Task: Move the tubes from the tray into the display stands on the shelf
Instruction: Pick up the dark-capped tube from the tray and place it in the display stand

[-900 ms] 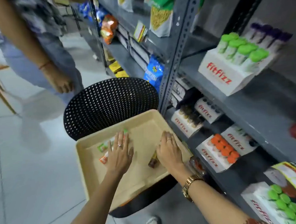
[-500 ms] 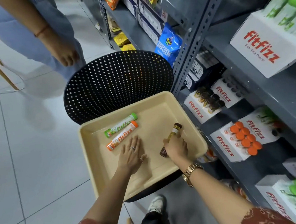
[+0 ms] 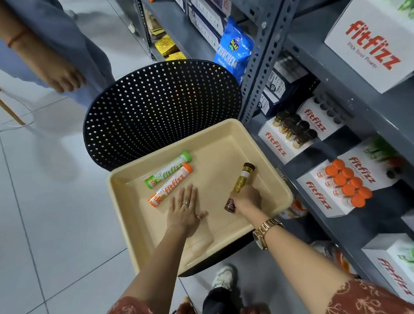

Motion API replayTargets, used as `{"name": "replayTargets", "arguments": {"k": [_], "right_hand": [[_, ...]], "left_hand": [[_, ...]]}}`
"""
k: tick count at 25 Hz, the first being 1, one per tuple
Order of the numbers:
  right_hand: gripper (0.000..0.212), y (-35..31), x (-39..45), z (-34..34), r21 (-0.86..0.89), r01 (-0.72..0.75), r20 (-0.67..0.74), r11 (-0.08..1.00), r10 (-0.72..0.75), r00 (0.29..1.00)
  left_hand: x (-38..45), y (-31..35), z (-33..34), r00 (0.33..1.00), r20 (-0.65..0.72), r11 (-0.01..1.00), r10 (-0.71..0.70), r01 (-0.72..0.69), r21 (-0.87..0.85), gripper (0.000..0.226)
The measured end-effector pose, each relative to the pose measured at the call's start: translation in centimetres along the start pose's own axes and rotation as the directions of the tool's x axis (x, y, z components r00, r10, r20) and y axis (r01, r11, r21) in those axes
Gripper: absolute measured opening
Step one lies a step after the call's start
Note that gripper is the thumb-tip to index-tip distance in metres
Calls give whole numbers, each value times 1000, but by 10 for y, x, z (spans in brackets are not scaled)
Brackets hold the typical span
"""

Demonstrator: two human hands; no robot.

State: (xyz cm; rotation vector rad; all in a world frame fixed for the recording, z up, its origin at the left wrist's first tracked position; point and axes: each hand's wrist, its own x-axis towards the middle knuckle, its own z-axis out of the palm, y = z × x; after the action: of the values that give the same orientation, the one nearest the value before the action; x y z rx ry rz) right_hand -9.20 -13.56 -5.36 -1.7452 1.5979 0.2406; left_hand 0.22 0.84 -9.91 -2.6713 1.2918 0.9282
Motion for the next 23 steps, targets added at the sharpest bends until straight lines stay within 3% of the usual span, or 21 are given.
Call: {"name": "replayTargets", "arguments": {"k": [6, 11, 16, 19, 23], "right_hand": [[27, 4, -21, -44, 115, 139, -129, 984, -124, 984], [17, 26, -43, -121, 229, 364, -384, 903, -260, 886], [10, 61, -70, -222, 304, 539, -626, 786, -261, 735], [13, 91, -83, -278, 279, 567, -743, 775, -200, 639], [16, 137, -99, -332, 219, 638, -883, 738, -128, 452]], "left_hand": [[-12, 24, -24, 996, -87, 1000, 13, -15, -26, 72], [-18, 96, -84, 937, -307, 985, 164, -174, -6, 65], [-28, 203, -144, 804, -462, 924, 375, -366, 114, 64], [-41, 274, -171, 712, -506, 862, 487, -484, 150, 64], [-61, 358, -181, 604, -496, 760, 623, -618, 201, 63]]}}
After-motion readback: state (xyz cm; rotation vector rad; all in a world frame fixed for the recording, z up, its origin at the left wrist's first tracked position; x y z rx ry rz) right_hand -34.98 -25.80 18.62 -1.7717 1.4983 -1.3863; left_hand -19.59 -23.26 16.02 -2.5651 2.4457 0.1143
